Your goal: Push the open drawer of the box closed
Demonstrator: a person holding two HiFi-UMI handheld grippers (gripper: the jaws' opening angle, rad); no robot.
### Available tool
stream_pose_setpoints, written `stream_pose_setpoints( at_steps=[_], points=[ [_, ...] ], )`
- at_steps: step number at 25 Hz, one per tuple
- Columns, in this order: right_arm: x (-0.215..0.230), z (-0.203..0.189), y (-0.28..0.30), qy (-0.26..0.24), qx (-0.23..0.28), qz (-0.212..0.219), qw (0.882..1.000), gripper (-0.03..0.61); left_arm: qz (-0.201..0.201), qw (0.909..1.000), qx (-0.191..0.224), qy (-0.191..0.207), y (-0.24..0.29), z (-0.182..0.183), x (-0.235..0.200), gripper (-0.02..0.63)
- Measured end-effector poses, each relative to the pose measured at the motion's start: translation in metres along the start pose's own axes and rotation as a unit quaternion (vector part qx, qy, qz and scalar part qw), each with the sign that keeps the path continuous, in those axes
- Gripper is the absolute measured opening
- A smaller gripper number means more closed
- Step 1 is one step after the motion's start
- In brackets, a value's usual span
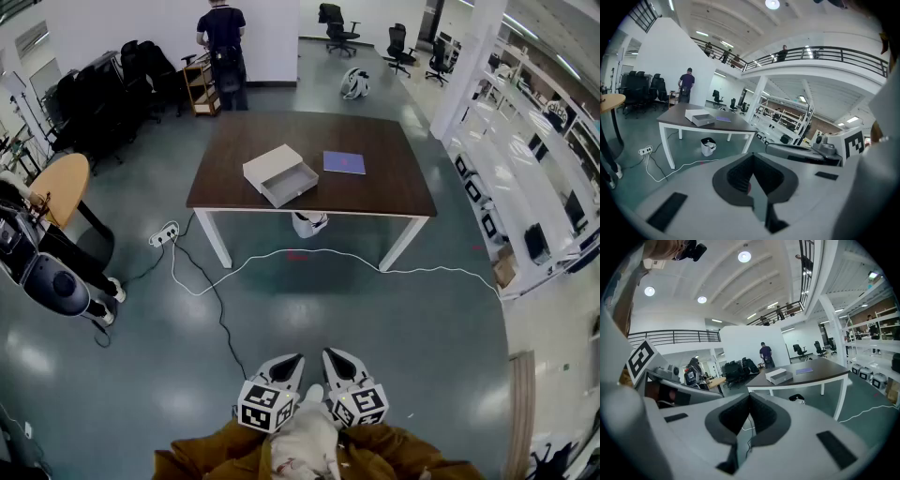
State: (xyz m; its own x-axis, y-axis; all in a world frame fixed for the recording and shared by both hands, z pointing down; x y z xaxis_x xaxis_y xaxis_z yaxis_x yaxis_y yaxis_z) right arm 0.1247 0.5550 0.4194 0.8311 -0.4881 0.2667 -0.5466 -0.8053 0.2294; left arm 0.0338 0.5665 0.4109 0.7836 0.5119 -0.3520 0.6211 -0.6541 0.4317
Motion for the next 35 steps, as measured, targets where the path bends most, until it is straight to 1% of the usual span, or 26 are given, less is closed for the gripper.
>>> stream_pose_setpoints(
  at_steps=[3, 6, 13, 17, 19, 20, 26, 30, 33, 35],
  points=[
    [0.004, 0.011, 0.002, 0.001, -0.004, -0.008, 1.0, 0.006, -0.004, 0.9999, 0.012, 0.009, 0.007, 0.01, 0.0, 0.006],
    [0.006, 0.014, 0.004, -0.003, -0.001, -0.011, 1.0, 0.006, -0.005, 0.9998, 0.016, 0.009, 0.009, 0.016, -0.002, 0.006],
    [-0.006, 0.013, 0.013, -0.014, -0.009, 0.002, 1.0, 0.006, -0.005, 0.9998, 0.016, 0.005, 0.006, 0.017, -0.01, 0.006],
    [-0.015, 0.014, 0.022, -0.014, 0.0, 0.01, 1.0, 0.006, -0.006, 0.9998, 0.016, 0.003, 0.004, 0.019, -0.019, 0.006],
    [-0.02, 0.017, 0.028, -0.009, -0.016, 0.008, 1.0, 0.006, -0.007, 0.9998, 0.018, 0.0, 0.003, 0.022, -0.025, 0.006],
    [-0.022, 0.017, 0.031, -0.009, -0.02, 0.007, 1.0, 0.006, -0.007, 0.9998, 0.018, -0.001, 0.001, 0.023, -0.028, 0.006],
    [-0.041, 0.008, 0.066, -0.011, -0.003, 0.001, 1.0, 0.006, -0.011, 0.9998, 0.019, 0.003, -0.015, 0.028, -0.066, 0.006],
    [-0.054, 0.002, 0.095, 0.001, -0.013, -0.004, 1.0, 0.006, -0.019, 0.9997, 0.007, -0.011, -0.013, 0.026, -0.098, 0.006],
    [-0.053, 0.007, 0.111, 0.002, -0.019, -0.007, 1.0, 0.006, -0.022, 0.9997, 0.004, -0.012, -0.007, 0.034, -0.113, 0.006],
    [-0.046, 0.008, 0.121, 0.012, -0.021, -0.011, 1.0, 0.006, -0.023, 0.9996, 0.006, -0.011, 0.0, 0.041, -0.122, 0.006]
  ],
)
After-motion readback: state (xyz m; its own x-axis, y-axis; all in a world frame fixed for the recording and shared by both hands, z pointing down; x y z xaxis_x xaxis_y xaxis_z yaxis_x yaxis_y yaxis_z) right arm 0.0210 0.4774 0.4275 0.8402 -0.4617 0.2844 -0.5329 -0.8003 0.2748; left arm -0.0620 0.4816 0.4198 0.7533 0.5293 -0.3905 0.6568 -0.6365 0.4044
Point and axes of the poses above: the fingertips, and each gripper's own axes: y forward along the fingers, x to its right, z out of its top, the point moved 3 cm from there along -y, backward along the fingers, and after that the axes turned 2 degrees about x, right-handed, at the moved point
